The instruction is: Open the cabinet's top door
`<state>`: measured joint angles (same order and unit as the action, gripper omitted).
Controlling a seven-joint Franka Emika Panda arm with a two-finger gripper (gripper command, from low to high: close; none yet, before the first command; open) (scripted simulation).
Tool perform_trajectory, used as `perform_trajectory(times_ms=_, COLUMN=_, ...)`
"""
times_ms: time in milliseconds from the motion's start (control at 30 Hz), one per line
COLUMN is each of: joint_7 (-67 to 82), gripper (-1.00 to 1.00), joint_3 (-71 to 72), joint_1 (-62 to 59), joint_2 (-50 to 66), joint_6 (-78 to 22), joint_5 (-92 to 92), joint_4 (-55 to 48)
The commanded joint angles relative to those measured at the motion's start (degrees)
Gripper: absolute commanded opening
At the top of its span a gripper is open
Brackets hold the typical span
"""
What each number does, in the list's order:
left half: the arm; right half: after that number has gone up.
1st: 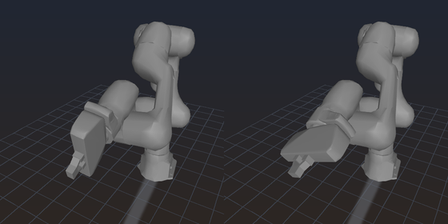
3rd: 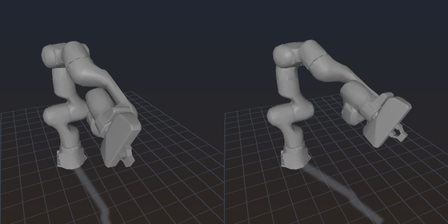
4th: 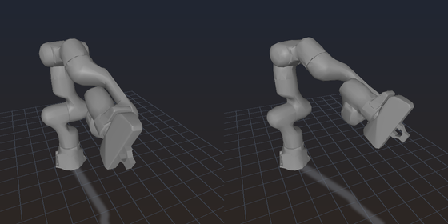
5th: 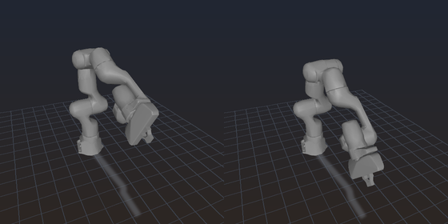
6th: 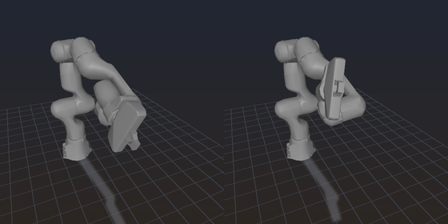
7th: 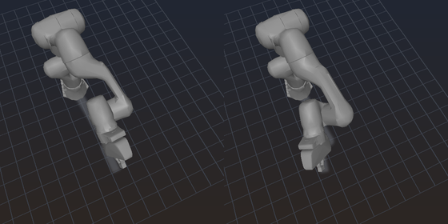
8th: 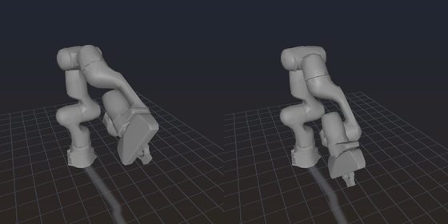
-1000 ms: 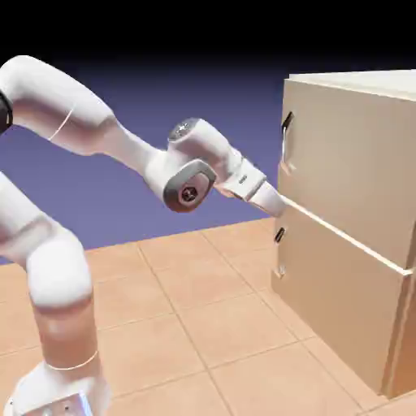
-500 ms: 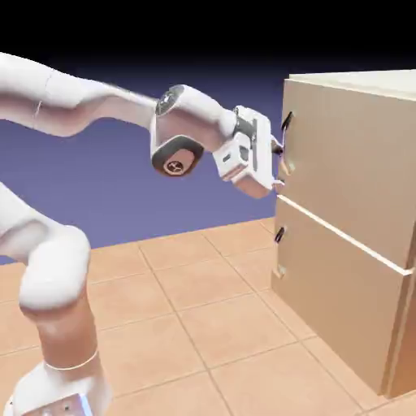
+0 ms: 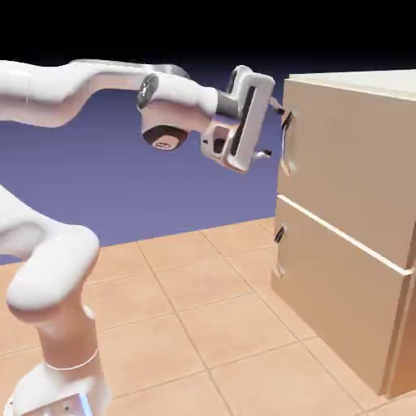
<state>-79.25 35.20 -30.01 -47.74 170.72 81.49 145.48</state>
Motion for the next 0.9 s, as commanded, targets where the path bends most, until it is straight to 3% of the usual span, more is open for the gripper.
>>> perform_trajectory(times_ms=0, joint_7=-1.1, gripper=0.00, joint_3=1.1, joint_1=-0.9, joint_2=-0.5, joint_6=-0.1, joint_5=2.5, joint_4=-0.5)
perform_trajectory(times_ms=867, joint_7=-30.4, gripper=0.00, joint_3=29.1, joint_1=-25.3, joint_2=-12.5, joint_6=-2.7, joint_5=67.3, joint_4=-12.8)
